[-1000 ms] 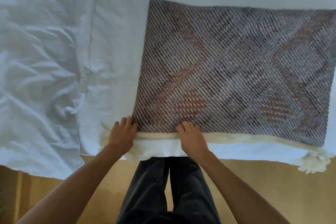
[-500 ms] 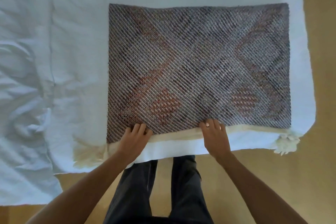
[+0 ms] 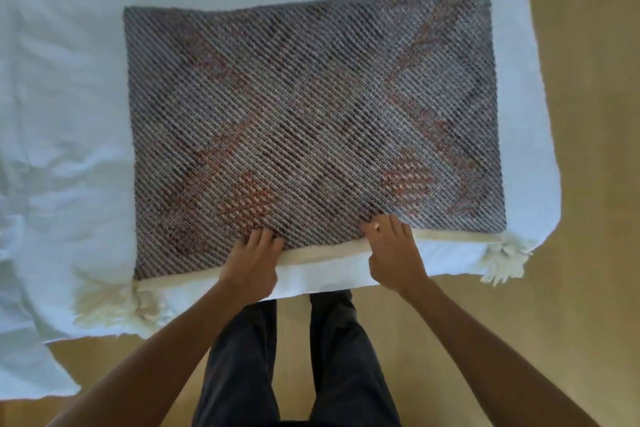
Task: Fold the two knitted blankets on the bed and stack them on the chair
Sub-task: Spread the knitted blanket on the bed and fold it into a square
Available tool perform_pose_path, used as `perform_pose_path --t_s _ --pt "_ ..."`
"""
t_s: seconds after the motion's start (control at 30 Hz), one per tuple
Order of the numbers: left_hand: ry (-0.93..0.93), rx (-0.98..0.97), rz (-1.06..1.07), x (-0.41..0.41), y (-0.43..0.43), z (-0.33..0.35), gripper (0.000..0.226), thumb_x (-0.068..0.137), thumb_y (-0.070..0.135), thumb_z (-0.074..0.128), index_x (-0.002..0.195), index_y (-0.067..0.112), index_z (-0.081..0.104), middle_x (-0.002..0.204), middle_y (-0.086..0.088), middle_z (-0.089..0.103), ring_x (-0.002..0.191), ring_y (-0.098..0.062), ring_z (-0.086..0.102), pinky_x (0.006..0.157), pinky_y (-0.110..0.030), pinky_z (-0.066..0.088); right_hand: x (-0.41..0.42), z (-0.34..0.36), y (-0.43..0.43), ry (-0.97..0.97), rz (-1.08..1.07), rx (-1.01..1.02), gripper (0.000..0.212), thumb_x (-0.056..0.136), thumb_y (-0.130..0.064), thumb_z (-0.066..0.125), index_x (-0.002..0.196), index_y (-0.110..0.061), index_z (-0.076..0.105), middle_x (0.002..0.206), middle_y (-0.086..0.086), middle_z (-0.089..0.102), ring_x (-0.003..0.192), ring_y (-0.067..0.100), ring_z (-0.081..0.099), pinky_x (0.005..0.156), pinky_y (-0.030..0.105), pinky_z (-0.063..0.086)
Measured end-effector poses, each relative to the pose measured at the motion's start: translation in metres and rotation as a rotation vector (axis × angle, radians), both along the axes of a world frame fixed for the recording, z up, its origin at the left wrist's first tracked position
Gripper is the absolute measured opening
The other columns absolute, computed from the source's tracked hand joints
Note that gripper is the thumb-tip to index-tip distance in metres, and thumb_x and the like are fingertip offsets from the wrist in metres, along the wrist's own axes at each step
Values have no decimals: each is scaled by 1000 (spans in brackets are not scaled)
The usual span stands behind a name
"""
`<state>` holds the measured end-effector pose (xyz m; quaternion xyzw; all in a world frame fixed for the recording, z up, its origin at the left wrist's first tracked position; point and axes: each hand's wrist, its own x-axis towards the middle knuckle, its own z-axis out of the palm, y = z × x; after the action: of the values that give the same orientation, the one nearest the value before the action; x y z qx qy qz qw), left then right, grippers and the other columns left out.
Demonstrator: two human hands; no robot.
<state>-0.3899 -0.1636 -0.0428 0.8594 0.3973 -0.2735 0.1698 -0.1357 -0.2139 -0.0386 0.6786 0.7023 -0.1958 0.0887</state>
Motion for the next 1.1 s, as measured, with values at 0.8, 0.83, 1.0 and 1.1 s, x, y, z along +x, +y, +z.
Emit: perform_pose_path --t_s 0.8,0.83,1.0,1.1 --pt "-243 29 -205 176 3 -8 34 69 24 69 100 14 58 93 -8 59 81 -23 56 69 -36 50 176 -14 -33 21 -554 169 40 71 4 64 111 -1 61 109 22 58 94 39 57 77 47 50" --pt "-240 37 -195 190 5 -7 39 71 23 68 107 13 57 100 -10 58 88 -25 56 75 -38 50 184 -16 -33 15 -649 141 42 77 0 62 118 0 55 116 23 54 98 40 54 79 49 49" --pt "-161 -73 -95 242 15 -14 38 87 20 52 123 13 42 121 -9 45 111 -25 45 92 -38 41 207 -30 -42 246 -976 -52 53 82 -15 58 132 -8 40 117 17 48 103 37 52 84 46 46" --pt "-225 -157 126 263 28 -14 27 91 18 46 118 13 47 117 -7 49 106 -20 49 86 -33 46 223 -33 -33 309 -1152 -119 54 75 -26 65 123 -10 45 110 11 54 98 32 56 80 39 47"
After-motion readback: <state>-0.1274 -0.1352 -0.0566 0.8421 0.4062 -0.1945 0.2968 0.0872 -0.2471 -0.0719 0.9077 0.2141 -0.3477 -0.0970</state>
